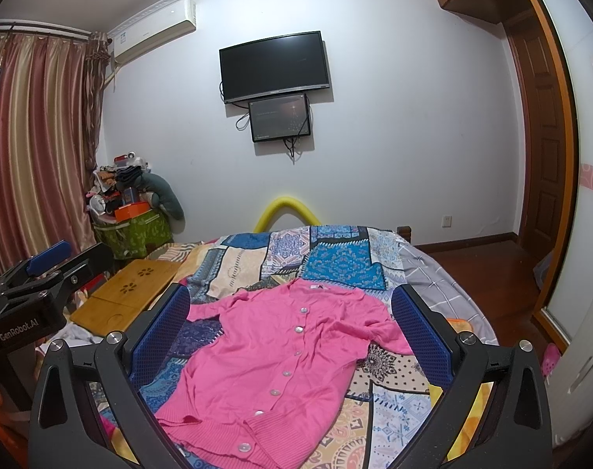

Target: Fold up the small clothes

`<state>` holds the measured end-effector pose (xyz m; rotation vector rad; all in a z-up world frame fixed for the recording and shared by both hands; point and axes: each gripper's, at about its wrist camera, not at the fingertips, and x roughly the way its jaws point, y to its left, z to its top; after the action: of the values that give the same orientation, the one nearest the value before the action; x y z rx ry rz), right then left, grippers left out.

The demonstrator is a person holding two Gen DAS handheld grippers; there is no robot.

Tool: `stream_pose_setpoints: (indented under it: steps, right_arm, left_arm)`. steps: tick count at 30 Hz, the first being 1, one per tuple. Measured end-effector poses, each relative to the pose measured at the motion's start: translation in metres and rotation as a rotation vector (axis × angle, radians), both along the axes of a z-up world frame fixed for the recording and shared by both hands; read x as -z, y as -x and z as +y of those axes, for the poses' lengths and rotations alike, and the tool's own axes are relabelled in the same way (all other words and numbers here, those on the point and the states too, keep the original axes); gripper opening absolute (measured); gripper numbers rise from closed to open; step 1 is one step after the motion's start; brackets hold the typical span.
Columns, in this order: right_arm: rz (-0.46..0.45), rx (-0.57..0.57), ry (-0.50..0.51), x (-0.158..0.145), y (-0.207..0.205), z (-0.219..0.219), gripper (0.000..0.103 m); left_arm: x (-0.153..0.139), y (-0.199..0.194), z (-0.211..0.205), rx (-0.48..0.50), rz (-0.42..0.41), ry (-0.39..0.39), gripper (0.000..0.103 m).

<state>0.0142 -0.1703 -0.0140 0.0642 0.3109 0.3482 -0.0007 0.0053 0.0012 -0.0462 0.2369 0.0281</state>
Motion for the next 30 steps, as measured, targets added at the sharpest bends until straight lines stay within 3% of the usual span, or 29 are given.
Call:
stream_pose_setpoints:
  steps: [16,30]
  right_arm:
    - [-0.015,0.005,0.006,0.006,-0.004,0.001,0.103]
    - [-0.034,0.048,0.051,0.001,-0.046,-0.004,0.103]
  left_arm:
    - [0.003,-0.014,0.005,-0.02,0.017,0.0,0.103]
    - [0.003,-0.086,0.043,-0.108,0.073,-0.023,0.103]
